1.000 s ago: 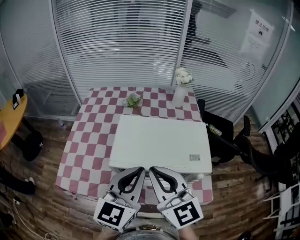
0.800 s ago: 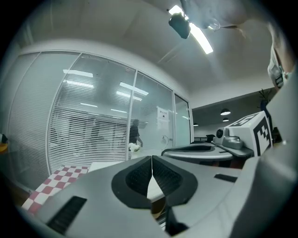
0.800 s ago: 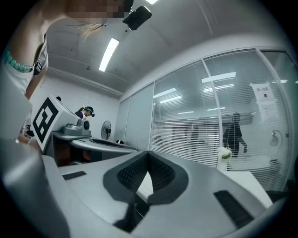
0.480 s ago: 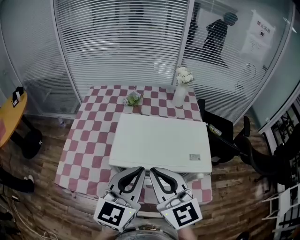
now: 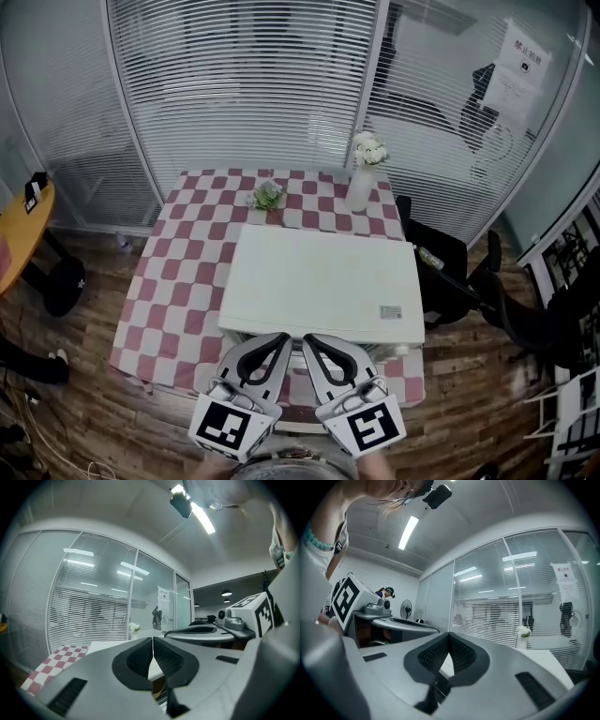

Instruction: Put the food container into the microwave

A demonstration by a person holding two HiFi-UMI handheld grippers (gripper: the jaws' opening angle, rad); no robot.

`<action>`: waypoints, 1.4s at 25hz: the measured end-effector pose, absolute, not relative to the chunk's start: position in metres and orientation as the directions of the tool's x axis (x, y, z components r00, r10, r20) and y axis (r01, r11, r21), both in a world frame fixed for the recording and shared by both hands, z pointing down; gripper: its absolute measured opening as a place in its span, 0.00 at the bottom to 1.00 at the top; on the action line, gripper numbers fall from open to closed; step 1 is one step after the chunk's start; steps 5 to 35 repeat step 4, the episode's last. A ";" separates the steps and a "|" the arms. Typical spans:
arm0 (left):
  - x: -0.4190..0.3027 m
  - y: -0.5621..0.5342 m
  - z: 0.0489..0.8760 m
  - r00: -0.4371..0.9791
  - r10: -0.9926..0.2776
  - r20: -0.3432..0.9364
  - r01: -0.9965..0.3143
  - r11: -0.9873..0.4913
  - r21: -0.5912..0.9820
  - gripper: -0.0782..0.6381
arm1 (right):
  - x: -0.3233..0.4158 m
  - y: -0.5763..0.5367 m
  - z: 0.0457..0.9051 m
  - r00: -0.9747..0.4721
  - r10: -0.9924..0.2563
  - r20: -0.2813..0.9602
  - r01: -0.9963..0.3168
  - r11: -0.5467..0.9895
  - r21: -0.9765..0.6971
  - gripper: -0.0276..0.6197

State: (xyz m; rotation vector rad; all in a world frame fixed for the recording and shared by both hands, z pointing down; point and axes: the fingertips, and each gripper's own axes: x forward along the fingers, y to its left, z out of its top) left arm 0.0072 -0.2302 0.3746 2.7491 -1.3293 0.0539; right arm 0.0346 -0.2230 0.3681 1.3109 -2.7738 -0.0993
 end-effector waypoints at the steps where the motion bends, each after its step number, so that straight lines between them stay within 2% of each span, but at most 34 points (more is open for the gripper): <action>1: 0.007 -0.230 0.375 0.621 -0.780 0.070 -0.784 -0.618 0.064 0.13 | 0.035 -0.223 0.368 -0.633 -0.773 0.038 -0.769 0.633 0.091 0.03; 35: 0.007 -0.231 0.377 0.622 -0.779 0.084 -0.783 -0.618 0.070 0.13 | 0.035 -0.225 0.368 -0.633 -0.773 0.040 -0.768 0.633 0.096 0.03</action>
